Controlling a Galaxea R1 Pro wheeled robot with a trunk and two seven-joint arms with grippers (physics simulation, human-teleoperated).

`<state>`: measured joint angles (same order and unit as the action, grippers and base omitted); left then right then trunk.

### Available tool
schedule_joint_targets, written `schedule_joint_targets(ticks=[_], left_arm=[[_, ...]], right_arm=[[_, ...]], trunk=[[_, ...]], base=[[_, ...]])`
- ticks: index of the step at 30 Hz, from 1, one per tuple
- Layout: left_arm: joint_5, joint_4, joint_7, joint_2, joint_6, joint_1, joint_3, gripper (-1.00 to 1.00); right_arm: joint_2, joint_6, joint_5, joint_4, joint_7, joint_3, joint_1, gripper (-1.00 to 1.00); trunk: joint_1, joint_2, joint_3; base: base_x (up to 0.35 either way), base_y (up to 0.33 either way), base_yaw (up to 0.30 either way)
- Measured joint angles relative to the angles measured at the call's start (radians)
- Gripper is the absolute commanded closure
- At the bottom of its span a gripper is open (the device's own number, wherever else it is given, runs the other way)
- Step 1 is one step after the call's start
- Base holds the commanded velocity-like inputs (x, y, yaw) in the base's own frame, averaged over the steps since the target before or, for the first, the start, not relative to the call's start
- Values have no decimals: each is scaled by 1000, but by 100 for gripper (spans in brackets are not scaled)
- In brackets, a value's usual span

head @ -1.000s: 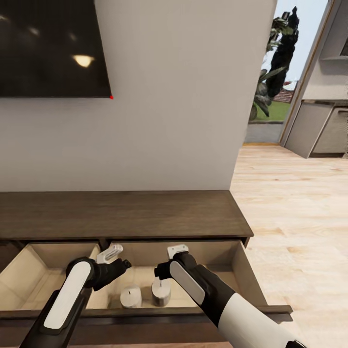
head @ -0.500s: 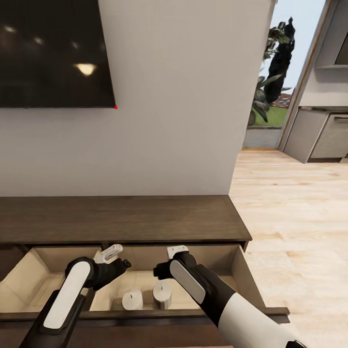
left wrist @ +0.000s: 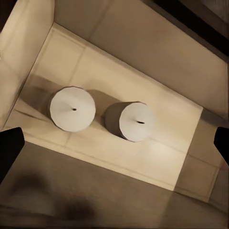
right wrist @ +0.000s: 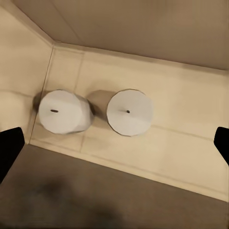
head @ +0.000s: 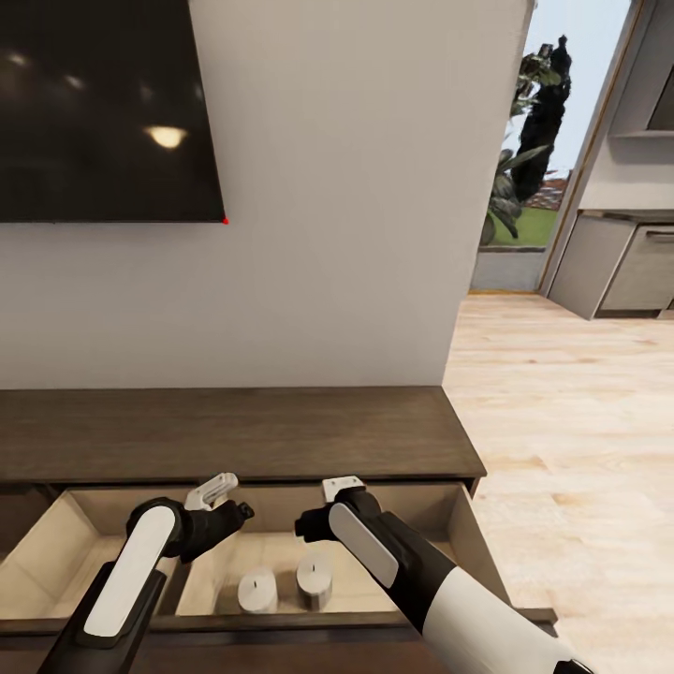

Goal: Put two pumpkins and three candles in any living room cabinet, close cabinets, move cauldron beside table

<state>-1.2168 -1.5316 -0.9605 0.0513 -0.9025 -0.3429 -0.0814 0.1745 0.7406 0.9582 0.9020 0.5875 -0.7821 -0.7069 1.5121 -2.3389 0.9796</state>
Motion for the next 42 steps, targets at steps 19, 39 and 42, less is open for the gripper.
schedule_joint_targets(ticks=[19, 39, 42], left_arm=[[0, -1, 0, 0, -1, 0, 0, -100], [0, -6, 0, 0, -2, 0, 0, -100], [0, -7, 0, 0, -2, 0, 0, -100]], right_arm=[[0, -3, 0, -1, -32, 0, 0, -100], [0, -1, 0, 1, -29, 0, -1, -100], [0, -1, 0, 1, -29, 0, 0, -100]], trunk=[[-73, 133, -60], [-149, 273, -123], [-160, 294, -134]], base=[[-61, 11, 0], [-109, 50, 23], [-301, 163, 218]])
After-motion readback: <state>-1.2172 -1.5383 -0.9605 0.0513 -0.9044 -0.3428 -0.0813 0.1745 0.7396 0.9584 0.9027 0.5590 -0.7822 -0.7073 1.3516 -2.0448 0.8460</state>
